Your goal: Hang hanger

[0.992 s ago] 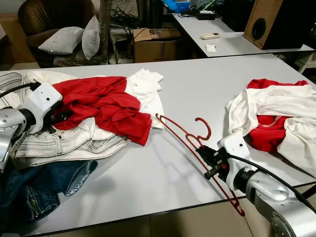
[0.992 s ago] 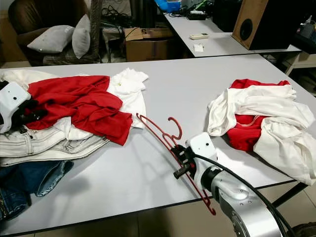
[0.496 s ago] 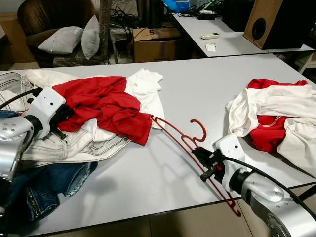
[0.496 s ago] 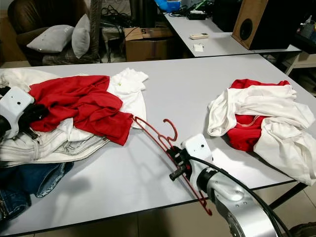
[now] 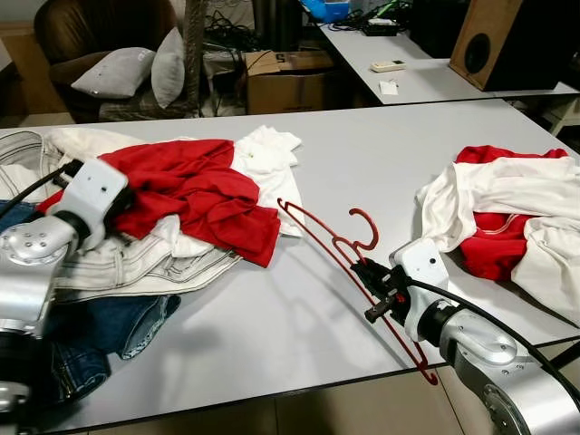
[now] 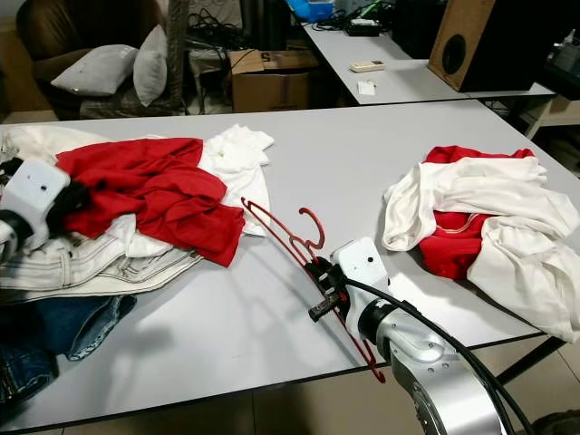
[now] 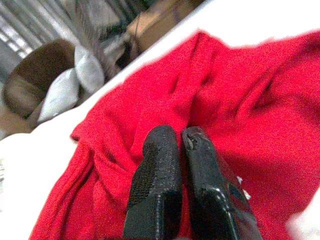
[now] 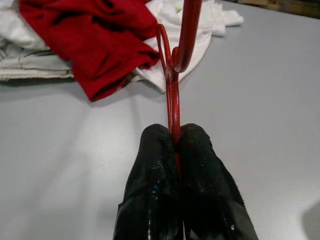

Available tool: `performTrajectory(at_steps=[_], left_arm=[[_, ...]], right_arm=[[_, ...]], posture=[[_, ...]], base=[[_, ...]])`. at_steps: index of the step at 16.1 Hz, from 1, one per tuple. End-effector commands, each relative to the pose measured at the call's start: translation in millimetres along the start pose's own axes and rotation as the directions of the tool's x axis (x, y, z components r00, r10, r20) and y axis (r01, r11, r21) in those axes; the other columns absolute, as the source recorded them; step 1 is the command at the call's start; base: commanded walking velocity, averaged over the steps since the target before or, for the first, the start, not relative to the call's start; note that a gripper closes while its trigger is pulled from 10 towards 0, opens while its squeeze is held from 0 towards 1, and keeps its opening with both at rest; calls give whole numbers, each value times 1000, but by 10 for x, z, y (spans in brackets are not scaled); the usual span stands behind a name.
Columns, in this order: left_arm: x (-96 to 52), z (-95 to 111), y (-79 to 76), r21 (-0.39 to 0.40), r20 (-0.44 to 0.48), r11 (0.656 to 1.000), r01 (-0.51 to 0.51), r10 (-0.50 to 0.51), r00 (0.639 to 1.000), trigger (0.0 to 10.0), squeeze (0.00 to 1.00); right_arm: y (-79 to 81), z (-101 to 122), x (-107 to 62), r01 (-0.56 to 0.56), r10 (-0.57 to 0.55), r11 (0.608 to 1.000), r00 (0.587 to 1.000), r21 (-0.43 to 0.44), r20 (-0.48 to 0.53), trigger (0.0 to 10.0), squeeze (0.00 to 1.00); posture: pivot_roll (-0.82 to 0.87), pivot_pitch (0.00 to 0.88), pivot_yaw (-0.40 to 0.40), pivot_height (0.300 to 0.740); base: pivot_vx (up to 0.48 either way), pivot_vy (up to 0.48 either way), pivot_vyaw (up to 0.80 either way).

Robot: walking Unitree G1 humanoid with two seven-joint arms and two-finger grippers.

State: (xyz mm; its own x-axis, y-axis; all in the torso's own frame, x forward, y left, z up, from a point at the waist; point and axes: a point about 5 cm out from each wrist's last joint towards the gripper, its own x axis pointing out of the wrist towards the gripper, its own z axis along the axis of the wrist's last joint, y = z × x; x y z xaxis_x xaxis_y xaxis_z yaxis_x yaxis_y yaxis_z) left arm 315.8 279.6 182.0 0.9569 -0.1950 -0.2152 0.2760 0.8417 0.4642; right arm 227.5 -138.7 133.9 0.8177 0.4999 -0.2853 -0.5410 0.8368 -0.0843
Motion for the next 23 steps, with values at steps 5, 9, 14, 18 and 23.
performTrajectory(at_steps=[5,9,14,18,23], left_arm=[[141,983,-300,-343,493,876,339,-140,859,0,0],[-91,2024,155,-426,842,693,582,69,535,0,0],[152,1196,228,-532,428,832,155,106,898,0,0],[20,690,91,-424,232,904,49,56,971,0,0],[-54,1011,11,-453,395,863,225,-31,918,0,0]], right_arm=[[-192,188,6,137,-144,989,980,56,136,10000,0],[-242,403,-3,169,-200,977,935,127,295,10000,0],[-229,438,7,168,-210,974,920,151,332,10000,0],[-211,425,40,150,-190,978,925,144,330,10000,0],[-184,442,107,120,-162,982,927,143,339,10000,0]], posture=[[35,0,20,740],[44,0,28,740],[54,0,24,740],[69,0,9,740],[97,0,-15,740]], base=[[0,0,0],[0,0,0],[0,0,0],[0,0,0],[0,0,0]])
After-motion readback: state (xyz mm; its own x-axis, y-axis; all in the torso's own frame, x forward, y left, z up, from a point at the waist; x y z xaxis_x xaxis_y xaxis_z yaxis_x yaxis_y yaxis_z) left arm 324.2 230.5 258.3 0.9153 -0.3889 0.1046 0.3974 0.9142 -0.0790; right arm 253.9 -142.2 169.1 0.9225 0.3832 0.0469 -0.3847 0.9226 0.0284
